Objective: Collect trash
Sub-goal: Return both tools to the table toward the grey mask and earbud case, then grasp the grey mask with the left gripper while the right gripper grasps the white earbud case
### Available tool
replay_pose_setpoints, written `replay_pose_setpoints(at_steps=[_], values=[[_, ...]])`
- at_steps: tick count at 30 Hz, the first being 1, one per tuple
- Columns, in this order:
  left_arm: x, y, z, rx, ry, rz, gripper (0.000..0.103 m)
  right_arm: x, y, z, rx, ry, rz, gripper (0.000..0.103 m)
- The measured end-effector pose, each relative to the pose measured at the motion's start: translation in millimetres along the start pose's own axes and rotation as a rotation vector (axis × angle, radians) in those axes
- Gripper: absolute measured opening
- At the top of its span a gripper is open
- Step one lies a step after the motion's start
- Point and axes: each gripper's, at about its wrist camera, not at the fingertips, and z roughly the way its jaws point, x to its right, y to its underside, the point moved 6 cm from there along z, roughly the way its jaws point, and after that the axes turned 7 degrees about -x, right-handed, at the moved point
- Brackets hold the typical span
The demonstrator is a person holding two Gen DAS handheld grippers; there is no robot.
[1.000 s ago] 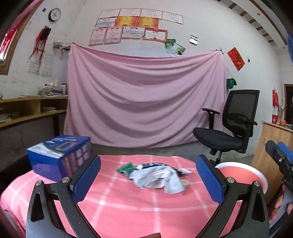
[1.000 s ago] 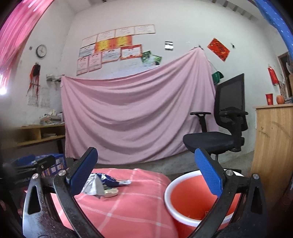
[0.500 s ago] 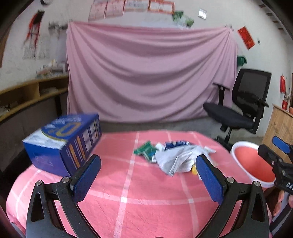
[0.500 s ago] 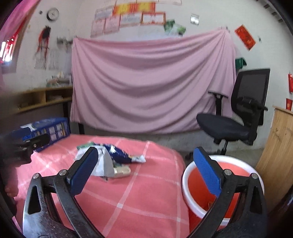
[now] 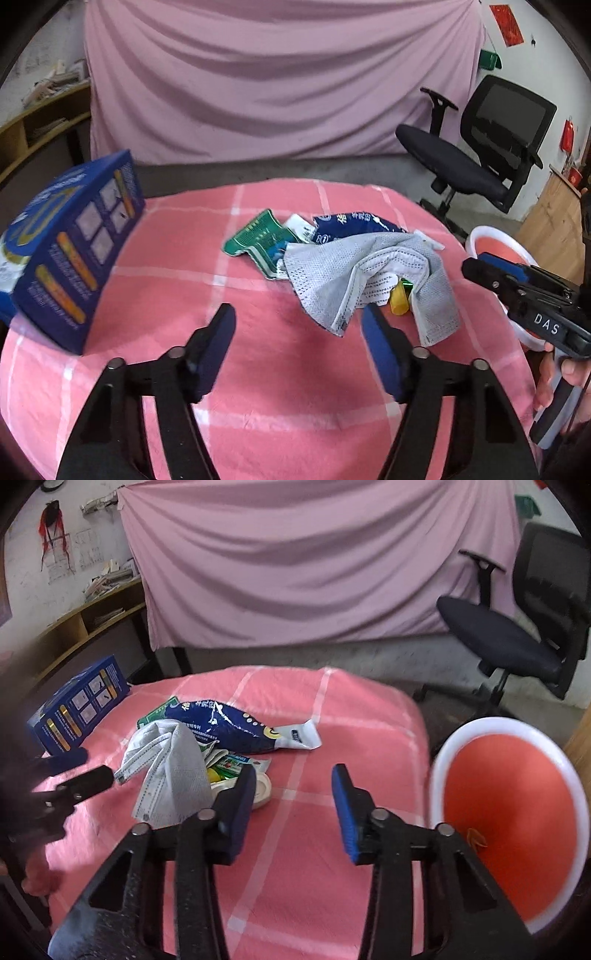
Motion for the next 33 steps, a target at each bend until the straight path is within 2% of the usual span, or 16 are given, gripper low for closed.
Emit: replay_pose_setpoints(at_steps=[3, 8, 10, 12, 16, 23, 29, 33], values=[[1.5, -4.1, 2.8, -0.016, 0.02, 0.007, 0.052, -5.7, 0.2, 11.9, -0.049, -0.009, -0.02, 0.056], [6.0, -5.3, 12.3, -0.065, 0.036, 0.023, 0.029, -7.9, 4.1, 31.5, -0.136, -0.03, -0.028, 0.049], [8.1, -7.0, 17.0, -0.085, 0.041, 0.026, 0.014, -6.1, 5.3, 34.6, -0.153, -0.043, -0.018, 0.048], [8.0, -6.7, 19.5, -0.101, 0.044, 0.027, 0.008, -4.4, 5.6, 35.9, -0.16, -0.066, -0.002, 0.047], [7.2, -7.7, 17.7, -0.097, 0.037, 0.022, 0.002, -5.5, 9.0, 38.2, -0.179, -0.116, 0.015, 0.036], [1.6, -0.3, 0.1, -0.053, 0.009, 0.01, 0.0, -10.7, 10.9, 30.3, -0.152, -0.123, 0.003, 0.029], [1.9, 12.3, -22.5, 0.037, 0.03, -0.024, 0.0, -16.8, 11.4, 2.6, -0.033, -0.08, -0.023, 0.026], [7.4, 22.4, -36.4, 0.101, 0.006, -0.031, 0.0, -17.0, 12.3, -23.4, 0.078, -0.042, -0.027, 0.026]])
